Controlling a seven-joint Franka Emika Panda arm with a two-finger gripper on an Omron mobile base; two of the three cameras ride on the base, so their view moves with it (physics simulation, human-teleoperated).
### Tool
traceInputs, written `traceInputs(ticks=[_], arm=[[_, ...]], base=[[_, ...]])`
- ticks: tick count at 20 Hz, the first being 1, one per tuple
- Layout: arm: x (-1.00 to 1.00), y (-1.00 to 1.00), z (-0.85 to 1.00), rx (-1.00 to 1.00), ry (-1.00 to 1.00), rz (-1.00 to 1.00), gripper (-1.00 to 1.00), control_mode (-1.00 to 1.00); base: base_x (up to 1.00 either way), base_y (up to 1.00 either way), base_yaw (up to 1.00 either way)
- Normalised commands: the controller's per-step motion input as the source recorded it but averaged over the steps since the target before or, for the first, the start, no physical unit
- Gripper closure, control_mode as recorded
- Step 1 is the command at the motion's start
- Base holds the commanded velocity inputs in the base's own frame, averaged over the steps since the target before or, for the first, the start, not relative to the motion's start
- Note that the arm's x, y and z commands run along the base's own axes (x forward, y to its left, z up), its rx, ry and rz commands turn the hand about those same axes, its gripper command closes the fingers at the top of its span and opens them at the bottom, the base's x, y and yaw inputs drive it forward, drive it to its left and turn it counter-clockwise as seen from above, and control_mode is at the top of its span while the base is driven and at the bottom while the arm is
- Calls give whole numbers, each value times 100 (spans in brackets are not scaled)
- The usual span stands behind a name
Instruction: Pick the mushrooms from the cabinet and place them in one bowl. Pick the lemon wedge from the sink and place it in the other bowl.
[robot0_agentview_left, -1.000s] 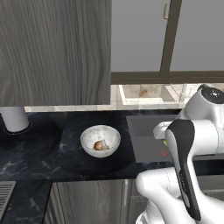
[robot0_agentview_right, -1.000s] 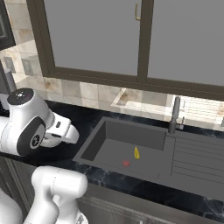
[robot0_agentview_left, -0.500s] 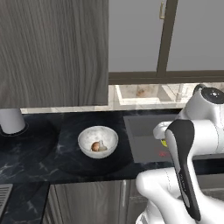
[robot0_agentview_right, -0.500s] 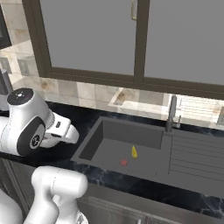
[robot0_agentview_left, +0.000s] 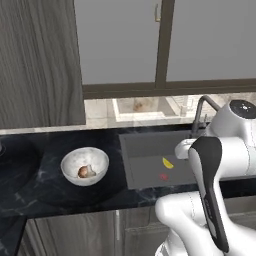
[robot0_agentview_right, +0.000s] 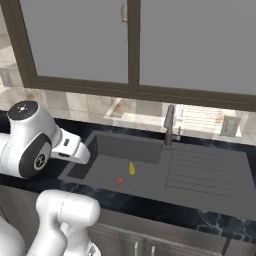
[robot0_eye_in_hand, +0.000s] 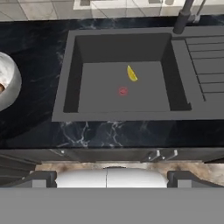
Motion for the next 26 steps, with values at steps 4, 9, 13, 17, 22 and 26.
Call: traceInputs(ticks=[4,9,13,17,22,26], arm=[[0,0,0,0,0,0,-100,100],[0,0,0,0,0,0,-100,100],[0,0,0,0,0,0,-100,100],[0,0,0,0,0,0,-100,100],[0,0,0,0,0,0,-100,100],[0,0,0,0,0,0,-100,100]], base=[[1,-52,-14],[9,-16,-5],[19,-33,0],[32,-41,0],[-6,-10,-1],[-22,-1,-5]])
